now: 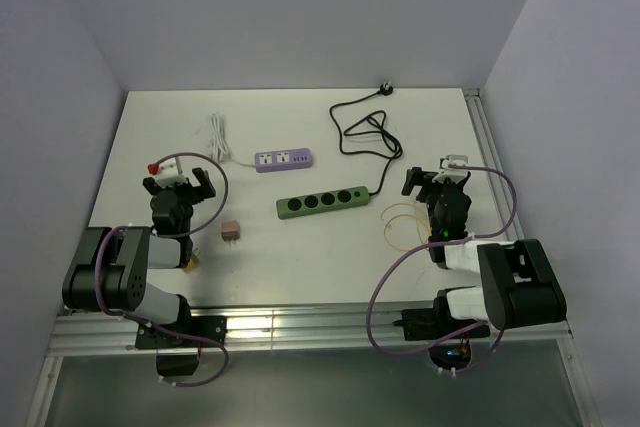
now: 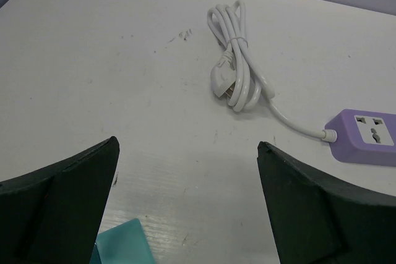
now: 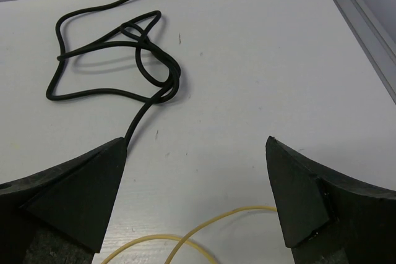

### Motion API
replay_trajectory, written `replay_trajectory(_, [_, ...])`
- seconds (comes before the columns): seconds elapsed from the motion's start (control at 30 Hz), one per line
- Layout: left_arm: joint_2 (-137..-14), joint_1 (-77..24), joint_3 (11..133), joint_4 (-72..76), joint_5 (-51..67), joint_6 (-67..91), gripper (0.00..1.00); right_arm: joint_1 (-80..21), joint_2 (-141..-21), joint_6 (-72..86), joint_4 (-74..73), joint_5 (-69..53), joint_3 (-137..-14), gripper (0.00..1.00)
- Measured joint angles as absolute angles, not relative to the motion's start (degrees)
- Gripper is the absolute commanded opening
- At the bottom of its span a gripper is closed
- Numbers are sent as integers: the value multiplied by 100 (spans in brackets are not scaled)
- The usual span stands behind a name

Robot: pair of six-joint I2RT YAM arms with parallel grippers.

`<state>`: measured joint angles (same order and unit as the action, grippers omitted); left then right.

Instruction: Insert the plug

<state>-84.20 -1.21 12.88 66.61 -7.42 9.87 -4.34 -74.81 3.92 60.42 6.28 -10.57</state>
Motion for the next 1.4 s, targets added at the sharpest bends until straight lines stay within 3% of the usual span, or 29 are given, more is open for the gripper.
replay_trajectory(0.87, [-8326, -54, 1291, 6591, -502, 867, 99, -423, -7470, 392, 6029, 607, -1059, 100])
replay_trajectory(1.13, [-6252, -523, 1424, 5262, -808, 1076, 99, -432, -6910, 379, 5465, 670, -1256, 100])
replay_trajectory(1.4, [-4174, -582, 1330, 4278, -847, 2231, 99, -681, -6364, 1216, 3264, 1535, -2399, 100])
